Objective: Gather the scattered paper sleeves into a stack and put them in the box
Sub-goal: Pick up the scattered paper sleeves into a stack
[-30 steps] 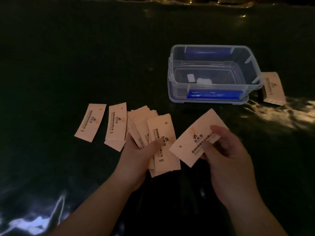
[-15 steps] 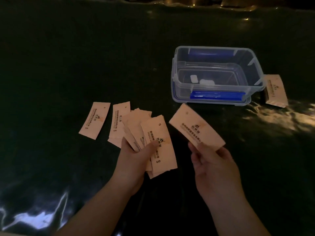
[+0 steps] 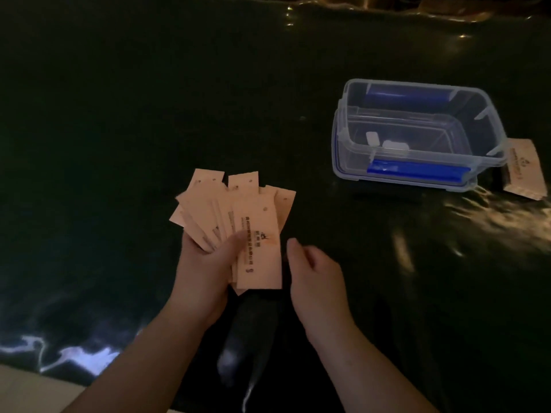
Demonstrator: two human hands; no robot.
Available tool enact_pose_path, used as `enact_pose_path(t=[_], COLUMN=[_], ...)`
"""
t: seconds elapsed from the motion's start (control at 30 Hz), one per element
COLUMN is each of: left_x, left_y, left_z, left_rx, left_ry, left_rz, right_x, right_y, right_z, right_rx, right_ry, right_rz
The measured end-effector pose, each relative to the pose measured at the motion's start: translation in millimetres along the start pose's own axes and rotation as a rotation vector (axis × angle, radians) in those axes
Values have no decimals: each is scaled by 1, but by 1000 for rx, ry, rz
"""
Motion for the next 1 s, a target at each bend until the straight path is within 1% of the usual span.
enact_pose_path(t=[0.1, 0.23, 0.33, 0.43, 0.57, 0.63, 0.77, 0.9, 1.0], left_x=[-20, -38, -42, -43, -44, -45, -46, -37, -21], left_y=[12, 22, 23, 24, 23, 23, 24, 21, 14], left_z=[-4, -9, -12, -12, -13, -14, -16, -16, -16], left_rx=[49, 77, 89, 87, 79, 72, 65, 35, 10], left_ry=[105, 183, 197, 191, 200, 195, 177, 124, 68], left_rz=[4, 29, 25, 16, 15, 25, 9, 31, 21], right_x=[11, 45, 66, 76, 80, 75, 56, 27, -6], right_y=[-5, -15, -22, -28, -37, -40, -43, -31, -23], right_z=[-30, -54, -57, -61, -67, -71, -77, -82, -76], right_rx=[-138, -301, -322, -286, -195, -152, -88, -88, -49], right_ry=[128, 195, 254, 256, 195, 176, 152, 79, 138], right_rz=[237, 518, 750, 833, 741, 628, 285, 156, 83])
Point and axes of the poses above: each hand's wrist, its own z-axis away from the middle knuckle, its own x-axis out of the palm, y = z × x, the point moved 2 cm from there along -z, towards the middle knuckle, and after that the axes turned 7 degrees about -x, right-handed, at the moved point
